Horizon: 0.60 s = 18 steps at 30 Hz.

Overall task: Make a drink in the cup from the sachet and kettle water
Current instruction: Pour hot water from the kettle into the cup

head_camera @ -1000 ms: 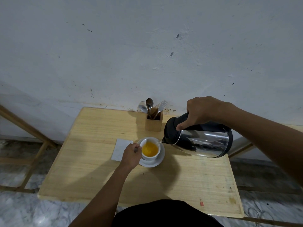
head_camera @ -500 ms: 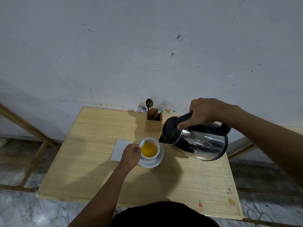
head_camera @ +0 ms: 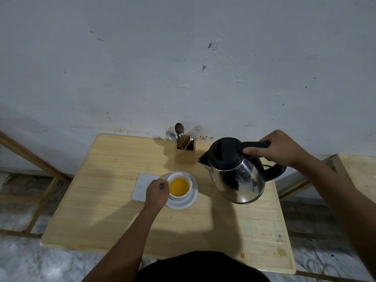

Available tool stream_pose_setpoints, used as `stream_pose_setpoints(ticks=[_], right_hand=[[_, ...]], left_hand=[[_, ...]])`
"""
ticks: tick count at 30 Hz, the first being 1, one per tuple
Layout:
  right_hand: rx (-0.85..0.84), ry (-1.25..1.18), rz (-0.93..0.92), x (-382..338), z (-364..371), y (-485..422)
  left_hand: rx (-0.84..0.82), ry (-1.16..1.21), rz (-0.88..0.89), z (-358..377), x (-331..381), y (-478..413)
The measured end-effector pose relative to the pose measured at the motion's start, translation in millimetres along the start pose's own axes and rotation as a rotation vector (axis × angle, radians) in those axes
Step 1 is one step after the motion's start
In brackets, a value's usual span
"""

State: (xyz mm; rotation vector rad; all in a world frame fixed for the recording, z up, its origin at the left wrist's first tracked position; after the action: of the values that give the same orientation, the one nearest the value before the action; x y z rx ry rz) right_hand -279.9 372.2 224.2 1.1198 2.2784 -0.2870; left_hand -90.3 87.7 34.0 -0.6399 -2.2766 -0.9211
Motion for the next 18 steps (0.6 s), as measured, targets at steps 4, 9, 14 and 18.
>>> stream_pose_setpoints(ticks=[4, 9, 14, 18], right_hand=[[0.208, -0.149, 0.007, 36, -8, 20], [0.345, -0.231, -0.006, 75, -15, 24], [0.378, -0.272, -0.019, 105, -14, 13], [0.363, -0.303, -0.047, 121, -11, -1]], left_hand=[[0.042, -0.018, -0.042, 4, -1, -2], [0.149, -0.028, -0.071, 9, 2, -1], [0.255, 0.006, -0.082, 15, 3, 2], [0.258, -0.041, -0.079, 18, 0, -2]])
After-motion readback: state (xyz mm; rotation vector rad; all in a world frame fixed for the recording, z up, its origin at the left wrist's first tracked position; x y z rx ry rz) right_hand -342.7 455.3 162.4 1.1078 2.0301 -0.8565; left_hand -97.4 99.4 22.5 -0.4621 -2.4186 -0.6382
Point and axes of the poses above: each hand's wrist, its own y-axis away from the middle knuckle, its own z-axis out of the palm, x = y × z, the point moved 5 cm from there along -y, towards the middle knuckle, and after that the axes turned 10 degrees about -z, right-handed, at the moved point
